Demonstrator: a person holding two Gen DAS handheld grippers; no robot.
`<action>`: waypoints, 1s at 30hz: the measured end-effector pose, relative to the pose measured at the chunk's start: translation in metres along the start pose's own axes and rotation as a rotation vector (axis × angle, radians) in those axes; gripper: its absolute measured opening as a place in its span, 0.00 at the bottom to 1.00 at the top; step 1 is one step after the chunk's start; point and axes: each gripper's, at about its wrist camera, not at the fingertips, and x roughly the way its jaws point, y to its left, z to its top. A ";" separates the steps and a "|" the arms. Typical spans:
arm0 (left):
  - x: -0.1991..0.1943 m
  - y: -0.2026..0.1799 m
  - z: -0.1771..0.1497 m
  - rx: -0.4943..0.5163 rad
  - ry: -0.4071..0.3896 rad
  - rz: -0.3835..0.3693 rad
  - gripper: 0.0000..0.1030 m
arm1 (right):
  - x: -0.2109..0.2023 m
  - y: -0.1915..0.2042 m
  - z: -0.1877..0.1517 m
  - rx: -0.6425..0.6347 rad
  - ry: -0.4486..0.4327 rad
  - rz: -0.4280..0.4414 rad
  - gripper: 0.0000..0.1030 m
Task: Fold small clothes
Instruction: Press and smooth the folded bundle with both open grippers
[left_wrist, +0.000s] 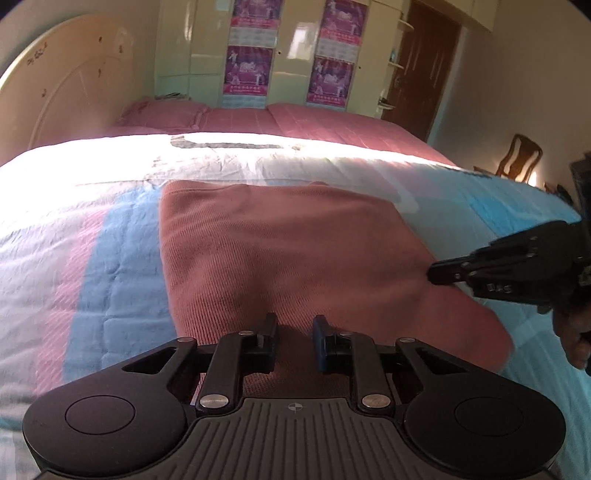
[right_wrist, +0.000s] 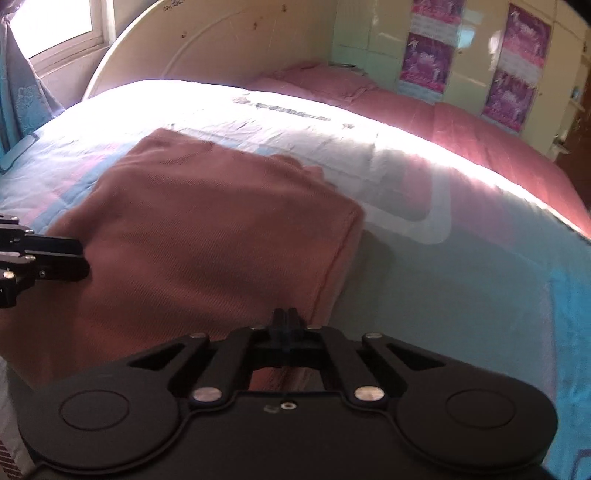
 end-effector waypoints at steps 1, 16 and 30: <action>-0.008 0.000 -0.002 -0.002 -0.014 0.001 0.20 | -0.007 -0.003 -0.001 0.027 -0.009 0.015 0.18; -0.032 -0.004 -0.051 -0.047 -0.003 0.035 0.20 | -0.034 -0.015 -0.051 0.230 0.083 0.186 0.12; -0.053 -0.007 -0.046 0.005 -0.052 0.045 0.20 | -0.066 -0.011 -0.054 0.157 -0.047 0.033 0.20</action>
